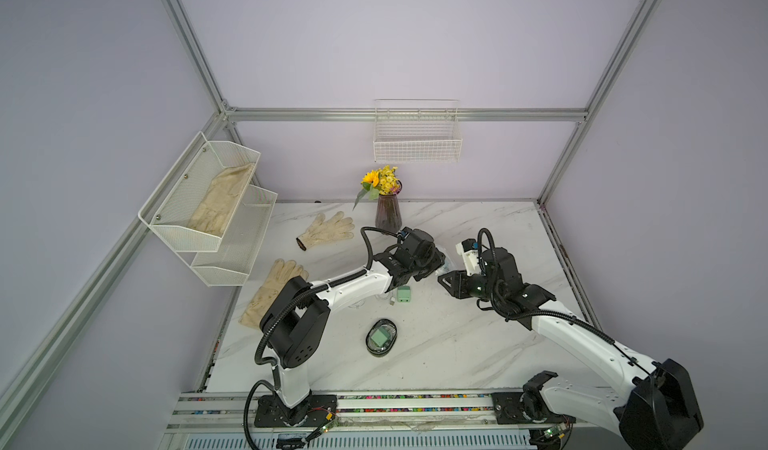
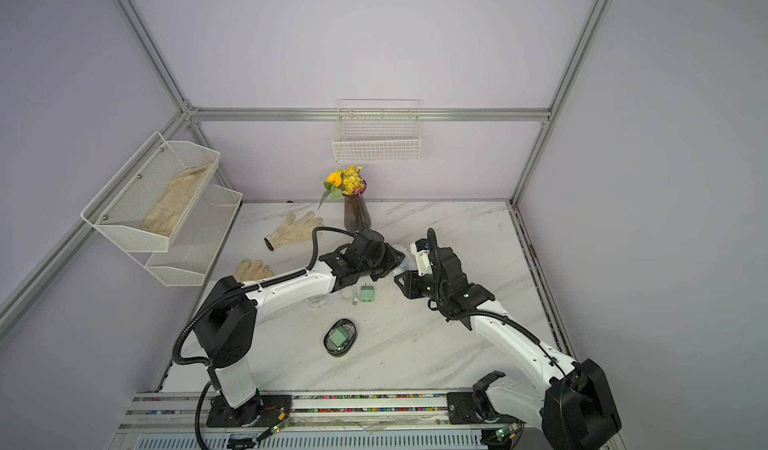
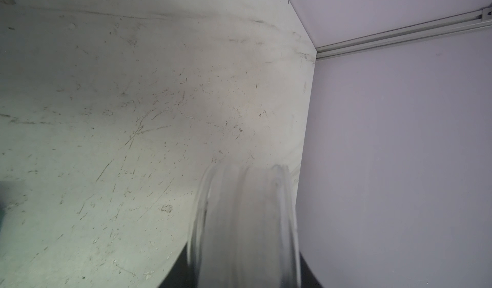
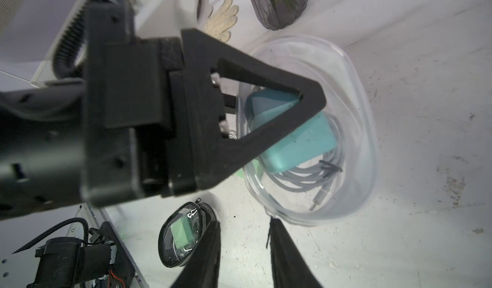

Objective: Pack away charging kits
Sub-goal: Zip the zipper on the storage bag.

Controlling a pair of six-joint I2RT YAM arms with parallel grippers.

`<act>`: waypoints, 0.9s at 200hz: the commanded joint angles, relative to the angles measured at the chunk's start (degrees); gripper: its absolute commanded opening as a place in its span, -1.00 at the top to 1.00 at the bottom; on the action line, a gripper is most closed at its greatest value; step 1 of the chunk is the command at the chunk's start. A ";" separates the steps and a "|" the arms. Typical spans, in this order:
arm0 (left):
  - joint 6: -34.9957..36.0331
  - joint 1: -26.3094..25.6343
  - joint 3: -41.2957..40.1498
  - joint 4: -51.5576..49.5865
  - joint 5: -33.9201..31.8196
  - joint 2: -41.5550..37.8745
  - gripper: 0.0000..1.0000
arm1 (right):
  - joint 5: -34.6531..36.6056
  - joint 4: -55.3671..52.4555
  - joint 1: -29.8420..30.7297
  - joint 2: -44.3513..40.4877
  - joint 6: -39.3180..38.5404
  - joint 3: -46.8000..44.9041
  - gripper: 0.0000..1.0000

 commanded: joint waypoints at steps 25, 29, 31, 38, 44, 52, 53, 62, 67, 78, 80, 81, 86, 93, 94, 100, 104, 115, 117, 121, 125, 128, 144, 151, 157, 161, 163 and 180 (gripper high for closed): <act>1.91 -0.25 6.64 0.47 -0.73 -1.86 0.46 | 2.70 1.16 0.71 0.73 -1.11 0.48 0.35; 2.05 -0.23 6.64 0.45 -0.73 -1.80 0.46 | 3.00 1.28 0.71 0.64 -1.02 0.53 0.35; 2.13 -0.18 6.64 0.45 -0.73 -1.81 0.46 | 3.11 1.32 0.67 0.62 -1.04 0.56 0.35; 2.37 -0.21 6.83 0.43 -0.64 -1.76 0.46 | 3.15 1.39 0.67 0.68 -1.03 0.73 0.34; 2.56 -0.25 6.82 0.32 -0.60 -1.75 0.45 | 3.28 1.29 0.66 0.74 -1.06 1.00 0.34; 3.00 -0.34 6.98 0.37 -0.48 -1.71 0.44 | 3.91 1.13 0.71 0.93 -0.91 1.39 0.34; 3.08 -0.34 6.99 0.37 -0.47 -1.66 0.44 | 3.97 1.10 0.73 0.90 -0.94 1.47 0.34; 3.45 -0.43 7.29 0.15 -0.49 -1.61 0.44 | 4.32 1.13 0.69 1.07 -0.79 1.84 0.34; 3.58 -0.49 7.40 0.15 -0.48 -1.65 0.44 | 4.31 1.38 0.69 1.19 -0.85 1.96 0.34; 3.68 -0.60 7.44 0.18 -0.47 -1.60 0.44 | 4.28 2.00 0.71 1.49 -0.69 2.28 0.34; 3.75 -0.58 7.44 0.12 -0.51 -1.61 0.44 | 4.33 2.09 0.70 1.55 -0.63 2.32 0.34; 3.76 -0.59 7.44 0.10 -0.49 -1.57 0.44 | 4.35 2.15 0.68 1.61 -0.62 2.37 0.34; 3.85 -0.60 7.58 0.06 -0.47 -1.57 0.44 | 4.49 2.12 0.69 1.83 -0.58 2.61 0.34; 3.95 -0.65 7.59 0.04 -0.56 -1.55 0.44 | 4.70 2.29 0.67 2.24 -0.54 2.99 0.34; 3.99 -0.67 7.60 0.07 -0.56 -1.54 0.44 | 4.72 2.30 0.67 2.26 -0.58 3.01 0.34; 4.10 -0.72 7.61 0.03 -0.47 -1.51 0.44 | 4.83 2.32 0.69 2.60 -0.60 3.39 0.34; 4.20 -0.73 7.69 -0.13 -0.55 -1.36 0.44 | 4.89 2.30 0.66 2.78 -0.57 3.70 0.34; 4.45 -0.93 7.79 -0.48 -0.72 -1.29 0.45 | 5.15 2.23 0.67 3.22 -0.61 4.62 0.34; 4.47 -0.95 7.81 -0.47 -0.73 -1.27 0.45 | 5.18 2.21 0.67 3.24 -0.59 4.73 0.34; 4.52 -0.97 7.79 -0.59 -0.86 -1.26 0.45 | 5.23 2.31 0.66 3.27 -0.57 5.01 0.34; 4.58 -1.04 7.72 -0.68 -0.97 -1.26 0.45 | 5.31 2.43 0.67 3.19 -0.43 5.28 0.34; 4.52 -1.06 7.70 -0.72 -0.99 -1.26 0.45 | 5.34 2.47 0.68 3.15 -0.36 5.46 0.34; 4.47 -1.13 7.49 -0.70 -0.99 -1.26 0.45 | 6.29 2.70 0.66 3.06 -0.04 6.27 0.34; 4.50 -1.14 7.39 -0.72 -0.99 -1.32 0.45 | 6.61 2.69 0.73 3.50 -0.10 6.82 0.34; 4.55 -1.22 7.36 -0.75 -0.99 -1.41 0.45 | 6.78 2.46 0.66 4.03 -0.14 7.18 0.34; 4.64 -1.21 7.40 -0.70 -0.99 -1.47 0.45 | 6.98 2.38 0.66 4.46 -0.11 7.40 0.34; 4.71 -1.15 7.36 -0.70 -0.99 -1.51 0.45 | 7.07 2.27 0.66 4.69 -0.09 7.46 0.34; 5.04 -1.27 7.45 -0.71 -1.04 -1.91 0.45 | 6.76 2.40 0.67 6.31 -0.33 7.82 0.35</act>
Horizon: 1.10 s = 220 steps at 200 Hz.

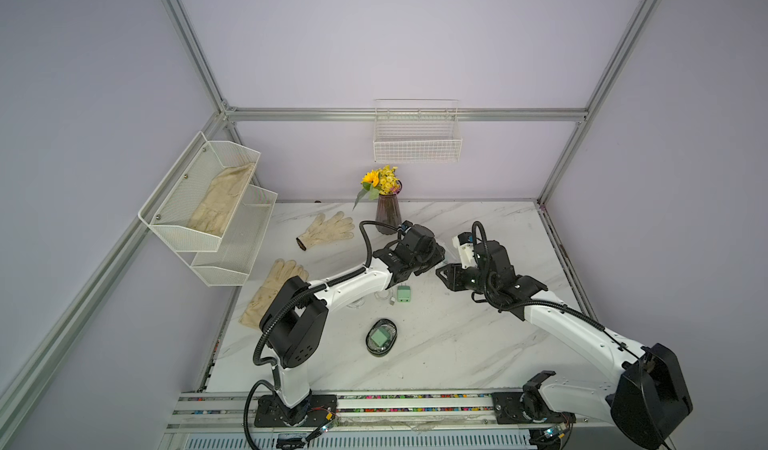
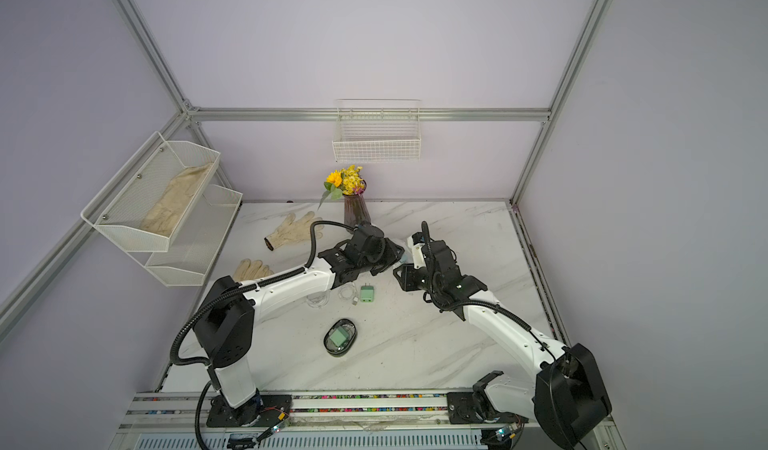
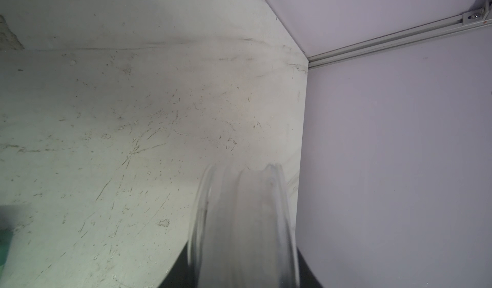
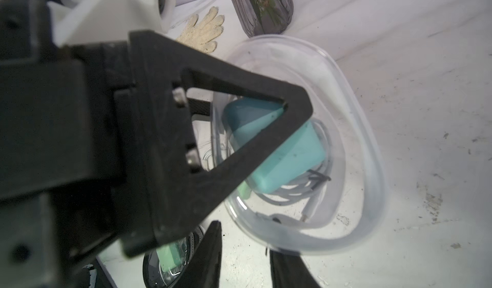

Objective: Pack away charging kits
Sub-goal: Zip the zipper on the storage bag.

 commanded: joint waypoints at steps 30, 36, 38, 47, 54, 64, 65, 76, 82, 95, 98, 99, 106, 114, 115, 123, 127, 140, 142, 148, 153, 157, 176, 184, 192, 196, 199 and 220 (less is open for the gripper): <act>2.63 -1.30 5.43 0.44 1.45 -2.47 0.45 | 1.42 3.66 0.20 3.30 0.08 2.69 0.45; 2.65 -1.31 5.43 0.45 1.36 -2.62 0.45 | 1.48 3.82 0.20 3.33 0.03 2.73 0.49; 2.65 -1.31 5.38 0.43 1.37 -2.63 0.45 | 1.48 3.76 0.25 3.30 0.03 2.80 0.50; 2.73 -1.30 5.36 0.55 1.36 -2.73 0.45 | 1.50 3.80 0.26 3.11 0.05 2.90 0.58; 2.73 -1.26 5.19 0.65 1.35 -2.76 0.45 | 1.74 3.80 0.22 2.84 0.10 2.92 0.66; 2.80 -1.23 5.01 0.92 1.34 -3.00 0.46 | 2.37 3.42 0.20 2.22 0.08 2.92 0.75; 2.77 -1.23 4.95 0.97 1.31 -2.97 0.46 | 2.46 3.36 0.20 2.14 0.05 2.91 0.76; 2.89 -1.23 4.58 1.23 1.12 -3.21 0.48 | 3.34 3.09 0.21 1.23 0.06 2.67 0.91; 2.84 -1.27 4.21 1.54 0.94 -3.35 0.50 | 3.60 2.87 0.22 0.62 0.07 2.41 1.00; 3.00 -1.22 3.25 2.54 0.56 -3.86 0.56 | 3.92 1.90 0.25 -0.39 0.15 1.99 1.00; 2.93 -1.15 2.98 2.78 0.57 -3.95 0.57 | 4.15 1.70 0.23 -0.65 0.30 1.84 1.00; 2.92 -1.14 2.93 2.82 0.53 -3.96 0.57 | 4.28 1.58 0.22 -0.75 0.30 1.80 1.00; 2.82 -0.96 2.64 3.11 0.66 -4.14 0.61 | 4.95 1.00 0.20 -1.16 0.55 1.43 1.00; 2.90 -0.71 2.55 3.12 0.74 -4.24 0.64 | 5.35 0.08 0.21 -1.41 0.29 1.10 1.00; 2.95 -0.75 2.54 3.12 0.74 -4.24 0.64 | 5.40 -0.02 0.20 -1.39 0.25 1.08 1.00; 3.15 -0.61 2.52 3.16 0.90 -4.35 0.67 | 5.29 -0.67 0.20 -1.62 -0.20 0.60 1.00; 3.17 -0.53 2.36 3.26 1.00 -4.46 0.69 | 5.09 -0.89 0.20 -1.71 -0.37 0.32 1.00; 3.26 -0.03 2.04 3.54 1.26 -4.62 0.71 | 4.60 -1.46 0.20 -1.87 -0.65 -0.57 1.00; 3.31 -0.02 1.99 3.62 1.27 -4.71 0.71 | 4.52 -1.51 0.20 -1.96 -0.69 -0.66 1.00; 3.37 0.19 1.83 3.74 1.34 -4.84 0.73 | 3.96 -1.68 0.21 -2.11 -0.88 -1.14 1.00; 3.44 0.42 1.70 3.74 1.44 -5.00 0.75 | 3.51 -1.78 0.20 -2.22 -1.08 -1.42 1.00; 3.50 0.64 1.52 3.80 1.45 -5.12 0.76 | 3.06 -1.95 0.23 -2.29 -1.29 -1.65 1.00; 4.09 1.71 1.05 3.81 1.67 -5.63 0.81 | 2.03 -2.96 0.29 -2.90 -2.12 -2.23 1.00; 4.39 2.23 0.75 4.13 2.01 -5.75 0.83 | 1.81 -3.55 0.21 -3.11 -2.62 -2.28 1.00; 4.62 2.61 0.56 4.26 2.59 -5.76 0.85 | 2.34 -4.24 0.21 -3.25 -3.02 -2.28 1.00; 4.71 2.85 0.49 4.37 2.89 -5.83 0.87 | 2.77 -4.67 0.20 -3.32 -3.13 -2.17 1.00; 4.79 3.01 0.37 4.43 3.06 -5.83 0.88 | 2.98 -4.80 0.18 -3.37 -3.20 -2.14 1.00; 5.74 4.02 -0.65 5.59 4.95 -6.00 0.94 | 3.55 -6.19 0.21 -3.66 -4.33 -1.75 1.00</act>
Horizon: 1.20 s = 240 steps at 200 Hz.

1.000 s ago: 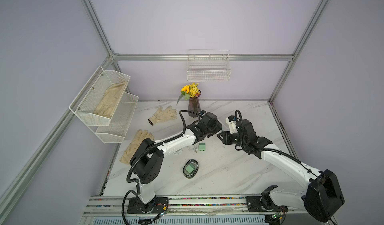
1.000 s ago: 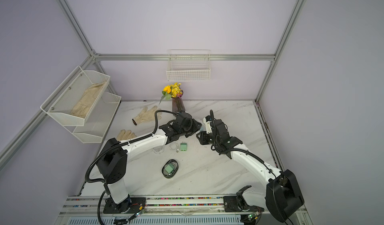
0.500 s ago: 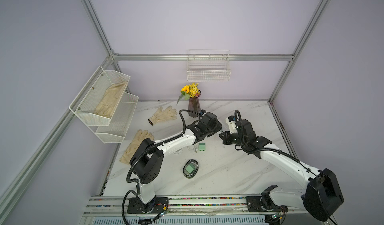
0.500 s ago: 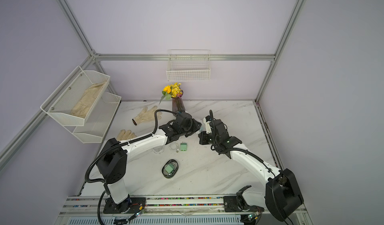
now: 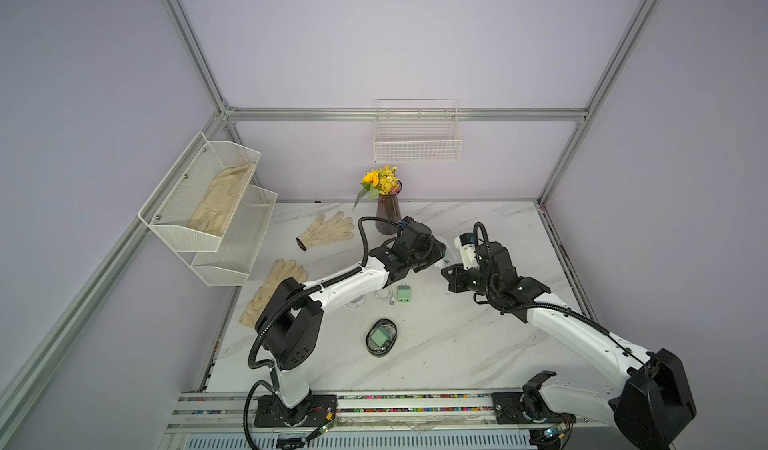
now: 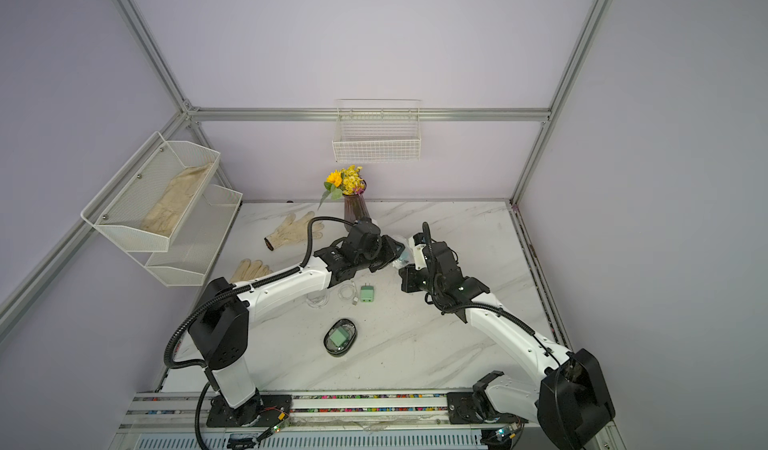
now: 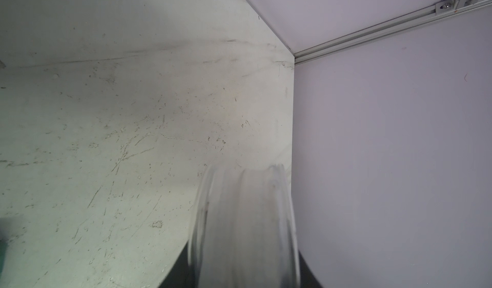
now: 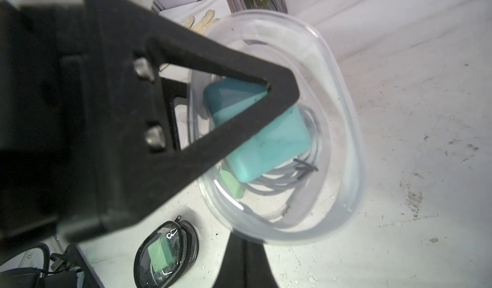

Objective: Pack away charging kits
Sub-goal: Zip the zipper on the storage bag.

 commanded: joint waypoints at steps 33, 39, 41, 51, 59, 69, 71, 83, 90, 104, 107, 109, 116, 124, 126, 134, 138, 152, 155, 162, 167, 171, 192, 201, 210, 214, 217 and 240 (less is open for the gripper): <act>4.60 3.56 -1.65 5.28 5.20 -4.81 1.00 | 1.34 -5.81 -0.01 -0.57 -2.97 -0.19 1.00; 4.93 3.82 -1.86 5.56 5.97 -4.81 1.00 | 2.15 -6.53 -0.01 -0.03 -2.82 0.23 1.00; 5.02 3.88 -1.91 5.75 6.33 -4.85 1.00 | 2.43 -6.82 0.03 0.21 -2.76 0.44 1.00; 5.57 4.25 -2.72 7.26 8.04 -5.02 1.00 | 3.41 -8.17 -0.10 1.07 -2.80 1.45 1.00; 5.84 4.66 -3.51 8.29 9.30 -5.36 1.00 | 3.33 -8.52 -0.10 1.36 -2.97 2.02 1.00; 6.51 5.51 -4.25 9.30 11.59 -5.67 1.00 | 3.47 -8.59 -0.10 1.17 -3.09 2.48 1.00; 6.69 5.69 -4.40 9.48 12.17 -5.68 1.00 | 3.61 -8.70 -0.10 1.06 -3.09 2.56 1.00; 8.09 7.05 -4.51 9.96 16.60 -5.88 1.00 | 5.06 -9.80 -0.10 1.08 -3.77 3.50 1.00; 9.07 7.86 -4.34 9.50 19.39 -5.86 1.00 | 5.64 -10.36 -0.10 1.08 -4.45 4.03 1.00; 11.17 9.49 -3.85 7.93 24.03 -6.10 1.00 | 6.31 -11.10 -0.10 0.93 -5.48 4.80 1.00; 11.69 9.78 -3.79 7.60 24.83 -6.21 1.00 | 6.26 -11.28 -0.10 0.88 -5.60 5.06 1.00; 12.01 9.96 -3.78 7.34 25.37 -6.30 1.00 | 6.20 -11.30 -0.10 0.83 -5.69 5.19 1.00; 13.05 10.84 -3.65 6.46 27.38 -6.43 1.00 | 6.09 -11.34 -0.10 0.84 -5.96 5.92 1.00; 13.92 11.75 -3.35 5.06 29.44 -6.60 1.00 | 6.52 -13.11 -0.10 1.00 -6.19 6.79 1.00; 14.17 11.93 -3.34 4.77 29.80 -6.64 1.00 | 6.57 -13.30 -0.10 1.04 -6.34 6.98 1.00; 15.17 12.63 -3.51 4.33 31.78 -6.90 1.00 | 6.97 -14.08 -0.10 1.17 -6.72 7.76 1.00; 15.62 12.98 -3.52 3.91 32.91 -7.05 1.00 | 7.29 -14.37 -0.10 1.21 -6.87 8.26 1.00; 17.85 14.10 -3.53 2.11 35.91 -7.51 1.00 | 8.25 -15.40 -0.10 1.18 -7.67 9.37 1.00; 18.44 14.36 -3.52 1.49 36.64 -7.53 1.00 | 8.58 -15.63 -0.11 1.21 -7.87 9.56 1.00; 19.67 14.77 -3.11 -0.07 38.26 -7.57 1.00 | 9.53 -16.01 -0.10 0.94 -9.05 10.11 1.00; 20.51 15.11 -2.89 -1.30 39.16 -7.60 1.00 | 9.62 -16.34 -0.10 0.74 -9.34 10.54 1.00; 21.10 15.38 -2.76 -2.24 39.59 -7.69 1.00 | 9.46 -16.28 -0.10 0.44 -9.52 10.79 1.00; 21.12 17.08 -4.70 -1.54 40.66 -9.52 1.00 | 7.37 -15.76 0.08 -1.27 -10.11 11.50 1.00; 20.29 17.91 -5.81 0.27 41.51 -10.45 1.00 | 7.34 -16.42 0.21 -1.27 -10.24 11.88 1.00; 19.70 18.55 -6.46 1.35 41.93 -11.14 1.00 | 6.69 -16.77 0.53 -1.20 -10.48 11.87 1.00; 19.67 18.88 -6.58 1.81 42.39 -11.34 1.00 | 6.73 -16.74 0.75 -1.16 -10.55 11.73 1.00; 19.67 19.06 -6.59 2.04 42.72 -11.44 1.00 | 6.93 -16.79 0.90 -1.12 -10.43 11.59 1.00; 20.61 19.49 -5.68 1.96 47.15 -11.33 1.00 | 8.53 -16.77 1.24 -1.10 -10.28 10.60 1.00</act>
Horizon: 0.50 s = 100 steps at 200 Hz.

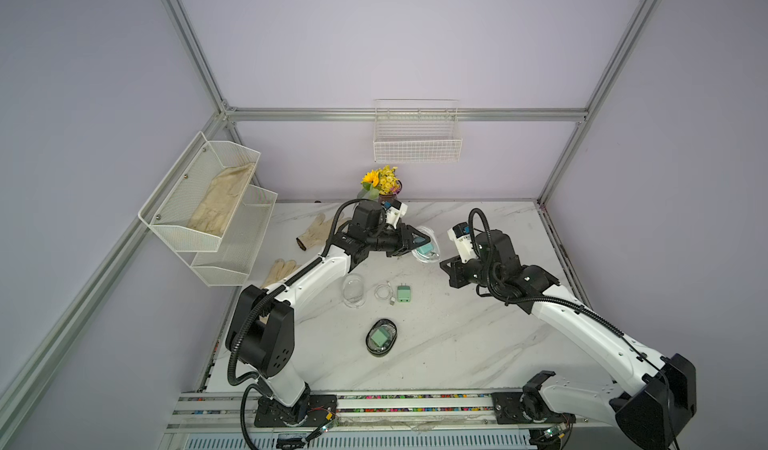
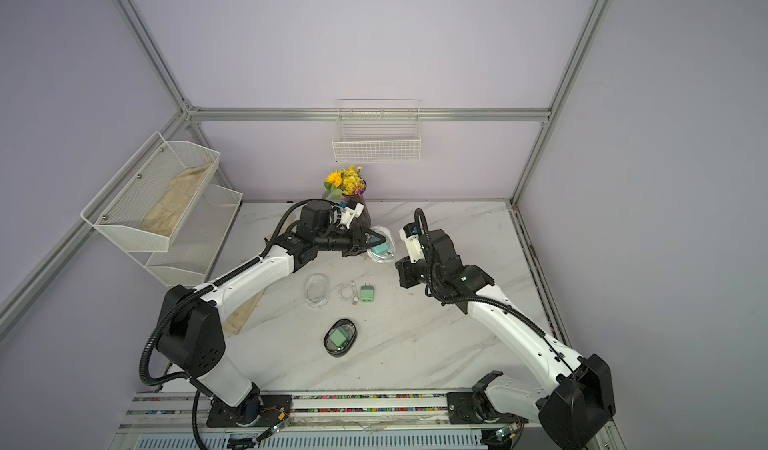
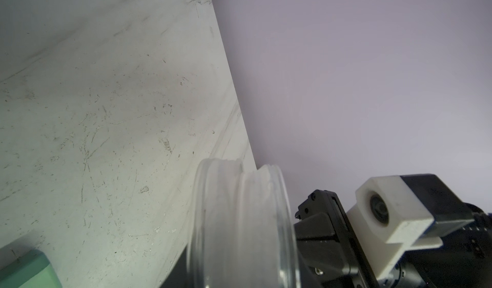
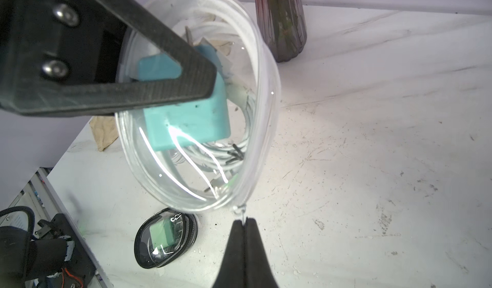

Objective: Pack away charging kits
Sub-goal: Zip the zipper on the storage bag.

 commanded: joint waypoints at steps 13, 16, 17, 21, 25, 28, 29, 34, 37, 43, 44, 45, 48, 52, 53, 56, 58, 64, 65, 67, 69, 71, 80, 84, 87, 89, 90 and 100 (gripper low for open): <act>3.94 3.34 -0.64 -0.80 8.49 -2.73 1.00 | 8.55 -4.91 -1.03 -1.79 -1.00 -0.37 1.00; 4.29 3.30 -0.63 -1.18 9.28 -2.70 1.00 | 8.57 -4.69 -1.03 -1.90 -1.27 -0.21 1.00; 4.44 3.30 -0.62 -1.19 9.52 -2.64 1.00 | 8.60 -4.63 -1.03 -1.93 -1.36 -0.17 1.00; 4.89 3.29 -0.68 -1.43 10.74 -2.60 1.00 | 8.56 -4.33 -1.03 -2.08 -1.54 0.14 1.00; 5.20 3.29 -0.78 -1.54 11.74 -2.50 1.00 | 8.60 -4.16 -1.04 -2.10 -1.72 0.48 1.00; 5.48 3.29 -0.90 -1.81 12.37 -2.54 1.00 | 8.46 -4.05 -1.04 -2.12 -1.90 0.87 1.00; 5.60 3.29 -0.94 -1.90 12.51 -2.52 1.00 | 8.38 -3.96 -1.04 -2.13 -1.93 0.98 1.00; 6.20 3.29 -1.17 -2.45 13.32 -2.50 1.00 | 7.71 -3.58 -1.03 -2.13 -2.49 1.56 1.00; 6.51 3.29 -1.35 -2.64 13.80 -2.50 1.00 | 7.12 -3.33 -1.03 -2.15 -2.82 2.02 1.00; 6.98 3.29 -1.76 -2.92 14.94 -2.58 1.00 | 5.70 -2.80 -0.94 -2.25 -3.44 2.56 1.00; 6.97 3.29 -1.89 -2.93 15.11 -2.58 1.00 | 5.50 -2.67 -0.90 -2.28 -3.54 2.62 1.00; 7.05 3.29 -2.00 -2.94 15.29 -2.58 1.00 | 5.31 -2.52 -0.88 -2.29 -3.55 2.73 1.00; 7.21 3.35 -2.25 -2.89 15.85 -2.66 1.00 | 4.79 -2.20 -0.82 -2.30 -3.81 2.98 1.00; 7.49 3.30 -2.51 -2.92 16.39 -2.80 1.00 | 4.25 -1.80 -0.70 -2.23 -4.04 3.36 1.00; 7.53 3.30 -2.62 -2.93 16.50 -2.82 1.00 | 4.12 -1.69 -0.69 -2.22 -4.10 3.41 1.00; 7.82 3.29 -2.86 -2.91 16.78 -2.97 1.00 | 3.88 -1.59 -0.60 -2.14 -4.29 3.74 1.00; 8.00 3.29 -3.07 -2.83 16.98 -3.01 1.00 | 3.70 -1.51 -0.53 -2.02 -4.46 3.93 1.00; 8.53 3.29 -3.49 -2.93 17.52 -3.26 1.00 | 3.37 -1.70 -0.38 -1.52 -4.93 4.79 1.00; 8.62 3.29 -3.59 -2.90 17.64 -3.32 1.00 | 3.37 -1.82 -0.35 -1.43 -5.03 4.92 1.00; 8.86 3.29 -3.71 -2.92 17.77 -3.41 1.00 | 3.28 -1.97 -0.29 -1.18 -5.26 5.23 1.00; 9.08 3.29 -3.81 -2.94 17.87 -3.45 1.00 | 3.22 -2.16 -0.17 -0.95 -5.52 5.56 1.00; 9.18 3.32 -3.88 -3.02 17.98 -3.53 1.00 | 3.09 -2.34 -0.09 -0.80 -5.69 5.90 1.00; 9.87 3.29 -4.41 -3.45 18.19 -3.72 1.00 | 3.24 -3.24 0.46 0.23 -6.34 7.24 1.00; 10.16 3.29 -4.56 -3.64 18.26 -3.73 1.00 | 3.28 -3.60 0.77 0.55 -6.45 7.77 1.00; 10.43 3.33 -4.64 -3.85 18.46 -3.68 1.00 | 3.28 -3.82 1.03 0.85 -6.60 8.08 1.00; 10.57 3.28 -4.61 -3.90 18.70 -3.74 1.00 | 3.30 -3.96 1.15 0.97 -6.64 8.27 1.00; 10.65 3.29 -4.64 -3.91 18.80 -3.73 1.00 | 3.34 -4.04 1.24 1.05 -6.68 8.28 1.00; 11.44 3.12 -4.90 -4.07 20.04 -3.64 1.00 | 5.19 -5.08 2.28 1.81 -7.00 9.28 1.00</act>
